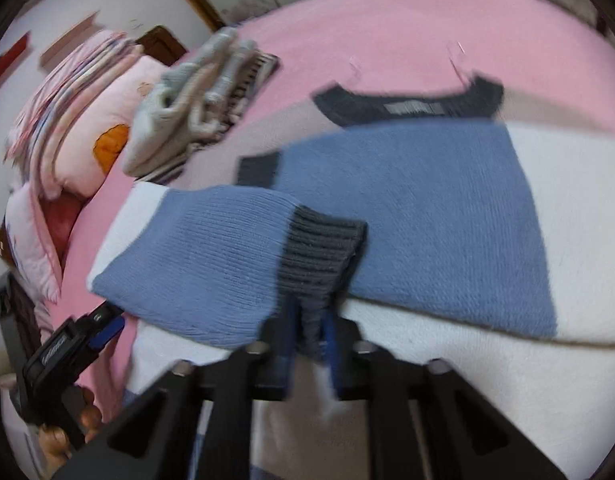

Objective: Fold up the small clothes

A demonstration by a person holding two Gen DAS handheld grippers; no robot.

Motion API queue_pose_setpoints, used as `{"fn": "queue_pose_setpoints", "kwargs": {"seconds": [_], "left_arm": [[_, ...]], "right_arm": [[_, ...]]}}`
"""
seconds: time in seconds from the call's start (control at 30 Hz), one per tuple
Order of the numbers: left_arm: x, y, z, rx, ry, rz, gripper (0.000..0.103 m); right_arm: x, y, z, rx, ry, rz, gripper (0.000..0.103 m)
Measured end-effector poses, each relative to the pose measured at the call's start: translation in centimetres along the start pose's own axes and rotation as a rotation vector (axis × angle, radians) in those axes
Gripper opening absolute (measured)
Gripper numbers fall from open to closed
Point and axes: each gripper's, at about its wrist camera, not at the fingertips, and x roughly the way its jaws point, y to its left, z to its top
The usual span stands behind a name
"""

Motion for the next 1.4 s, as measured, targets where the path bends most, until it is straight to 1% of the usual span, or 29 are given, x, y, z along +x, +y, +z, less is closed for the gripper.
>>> {"fn": "queue_pose_setpoints", "kwargs": {"seconds": [0.13,0.23,0.3,0.37,0.43,0.47,0.57,0.67,0.77,0.83,0.93,1.03,1.07,1.1,1.13,1.17,1.2,1.23,1.27,1.33,1.4], "left_arm": [[0.5,-0.5,0.1,-0.003,-0.001,-0.005,0.071],[0.8,-0.8,0.3,-0.013,-0.001,-0.003,0.071],[1.1,-1.2,0.5,-0.009,-0.002,0.012,0.071],[1.4,-1.7,0.7,0.008,0.000,0.041,0.071],[1.8,-2.2,0.7,0.025,0.001,0.072,0.071],[1.9,-2.5,0.7,0.030,0.003,0.084,0.071],[2.3,-3.1,0.7,0.036,0.008,0.074,0.072],[2.7,-3.8,0.5,0.059,0.013,0.104,0.073],[2.9,-4.3,0.5,0.073,0.018,0.125,0.073],[2.9,-4.5,0.5,0.081,0.017,0.132,0.073],[2.8,-4.7,0.2,0.100,0.015,0.144,0.073],[2.6,-5.1,-0.5,0.131,0.015,0.162,0.073],[2.6,-5.1,-0.6,0.142,0.010,0.162,0.068],[2.5,-5.1,-0.6,0.155,0.008,0.153,0.057],[2.5,-5.4,-0.8,0.172,0.011,0.137,0.049],[2.4,-5.8,-1.0,0.195,0.013,0.121,0.035],[2.3,-6.1,-1.1,0.216,0.011,0.116,0.025],[2.1,-6.6,-1.3,0.242,0.001,0.119,0.021],[1.8,-7.3,-1.6,0.275,-0.024,0.141,0.020],[1.1,-7.7,-2.1,0.304,-0.062,0.159,0.019],[0.7,-7.7,-2.3,0.309,-0.081,0.161,0.019]], "right_arm": [[-4.2,2.4,1.3,-0.099,-0.127,-0.008,0.007],[-7.7,3.8,3.1,-0.153,-0.239,-0.023,0.007],[-9.8,4.3,4.5,-0.174,-0.308,-0.040,0.007],[-11.8,4.3,5.7,-0.172,-0.368,-0.058,0.007],[-13.7,3.4,6.4,-0.149,-0.418,-0.077,0.007],[-14.6,2.8,6.6,-0.133,-0.447,-0.100,0.007],[-16.3,0.7,6.5,-0.091,-0.490,-0.164,0.007],[-16.4,-2.4,6.0,-0.025,-0.469,-0.213,0.007],[-15.1,-6.0,4.9,0.058,-0.409,-0.260,0.007],[-13.5,-8.6,3.8,0.119,-0.351,-0.294,0.007],[-11.0,-11.8,1.7,0.201,-0.259,-0.306,0.007],[-8.3,-14.1,0.2,0.259,-0.174,-0.305,0.007],[-8.0,-14.6,-0.5,0.272,-0.159,-0.304,0.007],[-7.5,-15.1,-1.0,0.281,-0.150,-0.301,0.007],[-7.3,-15.5,-1.2,0.290,-0.148,-0.292,0.007],[-7.2,-15.5,-1.3,0.289,-0.152,-0.287,0.007],[-7.2,-15.5,-1.3,0.279,-0.157,-0.290,0.007],[-7.4,-15.1,-1.1,0.259,-0.164,-0.299,0.007],[-7.5,-14.7,-0.8,0.233,-0.175,-0.313,0.007],[-8.0,-14.0,-0.3,0.181,-0.203,-0.337,0.007],[-8.8,-13.5,0.6,0.144,-0.244,-0.354,0.007]]}}
